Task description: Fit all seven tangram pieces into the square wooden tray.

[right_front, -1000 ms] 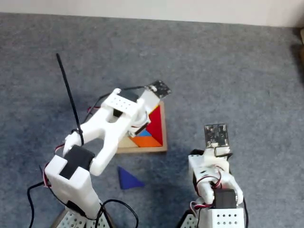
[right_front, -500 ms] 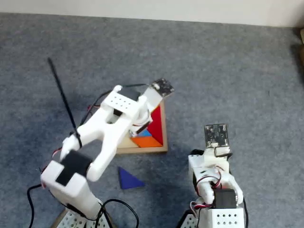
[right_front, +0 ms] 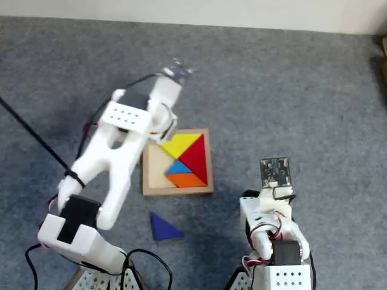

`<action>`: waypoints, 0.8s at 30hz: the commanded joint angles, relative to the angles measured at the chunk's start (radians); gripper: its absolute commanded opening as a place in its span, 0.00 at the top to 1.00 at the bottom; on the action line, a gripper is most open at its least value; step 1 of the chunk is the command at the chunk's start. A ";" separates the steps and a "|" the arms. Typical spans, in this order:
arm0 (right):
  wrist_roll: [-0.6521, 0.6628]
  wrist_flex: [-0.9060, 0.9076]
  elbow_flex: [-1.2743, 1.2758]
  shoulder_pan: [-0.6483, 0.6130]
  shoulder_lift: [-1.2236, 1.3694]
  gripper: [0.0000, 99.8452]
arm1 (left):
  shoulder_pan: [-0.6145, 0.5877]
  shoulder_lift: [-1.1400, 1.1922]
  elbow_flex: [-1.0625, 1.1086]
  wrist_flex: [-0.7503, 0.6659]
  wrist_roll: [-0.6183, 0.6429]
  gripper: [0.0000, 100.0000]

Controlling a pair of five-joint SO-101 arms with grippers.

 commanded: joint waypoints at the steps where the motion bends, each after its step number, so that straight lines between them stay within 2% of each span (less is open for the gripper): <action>1: 0.000 -0.002 0.154 0.015 -0.008 0.99 | -0.082 -0.012 -0.058 -0.087 0.129 0.75; 6: 0.000 -0.002 0.154 0.015 -0.008 0.99 | -0.094 0.171 -0.194 -0.084 0.209 0.74; 14: 0.000 -0.002 0.154 0.015 -0.008 0.99 | -0.105 0.484 -0.627 0.190 0.388 0.65; 20: 0.000 -0.002 0.154 0.015 -0.008 0.99 | -0.113 0.705 -0.903 0.338 0.402 0.65; 24: 0.000 -0.002 0.154 0.015 -0.008 0.99 | -0.133 0.822 -1.026 0.362 0.397 0.70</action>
